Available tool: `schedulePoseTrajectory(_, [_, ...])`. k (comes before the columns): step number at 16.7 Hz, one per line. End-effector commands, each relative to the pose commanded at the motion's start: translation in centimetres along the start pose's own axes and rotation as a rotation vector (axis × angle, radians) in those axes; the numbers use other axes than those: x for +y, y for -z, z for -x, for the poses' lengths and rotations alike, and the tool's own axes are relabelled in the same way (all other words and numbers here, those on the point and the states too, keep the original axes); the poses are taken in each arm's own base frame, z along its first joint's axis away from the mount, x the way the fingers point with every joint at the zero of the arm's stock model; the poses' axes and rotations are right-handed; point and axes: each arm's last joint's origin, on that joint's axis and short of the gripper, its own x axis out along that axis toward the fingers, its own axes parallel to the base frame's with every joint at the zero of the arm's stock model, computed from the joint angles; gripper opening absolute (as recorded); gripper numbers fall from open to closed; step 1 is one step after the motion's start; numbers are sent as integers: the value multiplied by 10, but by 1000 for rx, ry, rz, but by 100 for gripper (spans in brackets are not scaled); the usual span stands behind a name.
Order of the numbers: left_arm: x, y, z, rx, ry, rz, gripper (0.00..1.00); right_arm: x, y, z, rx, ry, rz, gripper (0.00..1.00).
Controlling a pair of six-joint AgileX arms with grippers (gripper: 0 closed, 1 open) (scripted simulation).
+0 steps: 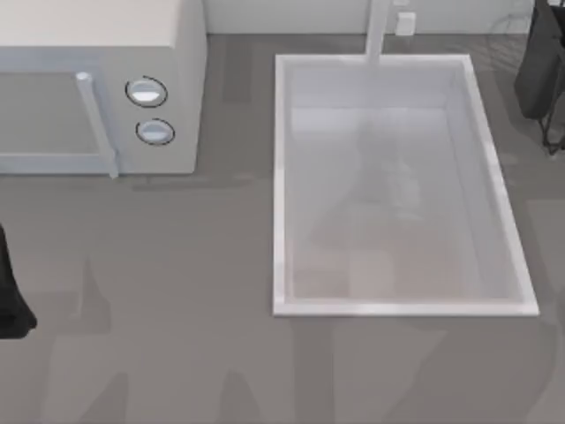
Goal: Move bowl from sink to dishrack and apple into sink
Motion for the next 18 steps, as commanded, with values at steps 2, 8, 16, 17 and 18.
schedulePoseTrajectory(2, [0, 0, 0, 0, 0, 0, 100, 0, 0, 0, 0, 0, 0, 100])
schedulePoseTrajectory(8, [0, 0, 0, 0, 0, 0, 100, -1, -4, 12, 17, 38, -4, 100])
schedulePoseTrajectory(16, [0, 0, 0, 0, 0, 0, 100, 43, -48, 104, 7, 68, 3, 100])
schedulePoseTrajectory(17, [0, 0, 0, 0, 0, 0, 100, 50, -52, 118, -5, 65, 6, 100])
schedulePoseTrajectory(18, [0, 0, 0, 0, 0, 0, 100, 55, -52, 130, -5, 59, 6, 100])
